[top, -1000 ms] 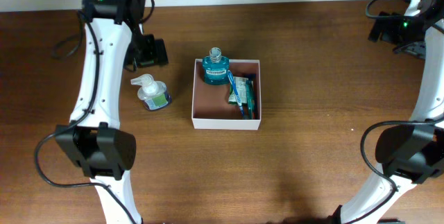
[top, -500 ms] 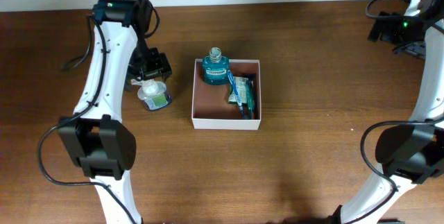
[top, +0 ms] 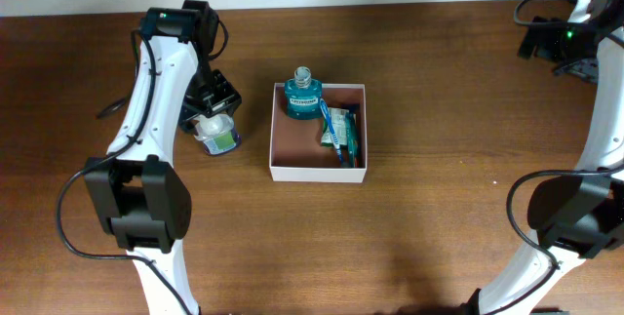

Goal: Pack container
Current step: 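Lower the left gripper and close it on the soap pump head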

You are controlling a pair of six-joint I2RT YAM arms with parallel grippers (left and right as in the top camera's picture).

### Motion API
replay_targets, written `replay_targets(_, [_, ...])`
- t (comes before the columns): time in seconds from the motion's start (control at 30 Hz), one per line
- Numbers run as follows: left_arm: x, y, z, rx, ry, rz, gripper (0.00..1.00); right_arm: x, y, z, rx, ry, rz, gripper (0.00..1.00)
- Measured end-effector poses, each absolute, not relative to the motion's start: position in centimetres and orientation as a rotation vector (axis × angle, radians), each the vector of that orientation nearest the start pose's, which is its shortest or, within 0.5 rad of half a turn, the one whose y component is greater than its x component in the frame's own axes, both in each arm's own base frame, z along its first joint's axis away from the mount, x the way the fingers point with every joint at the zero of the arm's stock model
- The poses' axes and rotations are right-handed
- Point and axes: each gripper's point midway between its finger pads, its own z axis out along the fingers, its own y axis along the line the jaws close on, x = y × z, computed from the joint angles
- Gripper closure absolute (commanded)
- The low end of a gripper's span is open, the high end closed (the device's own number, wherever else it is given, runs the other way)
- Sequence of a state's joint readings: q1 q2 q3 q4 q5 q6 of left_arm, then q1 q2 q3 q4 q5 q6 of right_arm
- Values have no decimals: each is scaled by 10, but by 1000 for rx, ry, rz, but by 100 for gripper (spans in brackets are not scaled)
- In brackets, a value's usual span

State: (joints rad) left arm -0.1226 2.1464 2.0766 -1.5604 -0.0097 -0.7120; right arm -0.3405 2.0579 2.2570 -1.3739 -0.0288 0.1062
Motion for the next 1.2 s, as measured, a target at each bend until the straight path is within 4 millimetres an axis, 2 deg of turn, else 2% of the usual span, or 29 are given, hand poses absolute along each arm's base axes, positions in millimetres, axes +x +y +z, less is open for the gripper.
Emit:
replay_targets(0.37, [413,-49,132,-1012,2955,4,30,442,-151,227,600,2679,-25,2])
replay_targets(0.6, [419,-37,133,-1005,2903,100,31,442,-151,227,600,2679,-25,1])
replay_targets(0.8, [423,-27,134,-1004,2863,165,45,442,-151,227,600,2679,-25,2])
replay_targets(1.2, [418,-30,133,-1010,2888,150,57,442,-151,227,600,2679,-26,1])
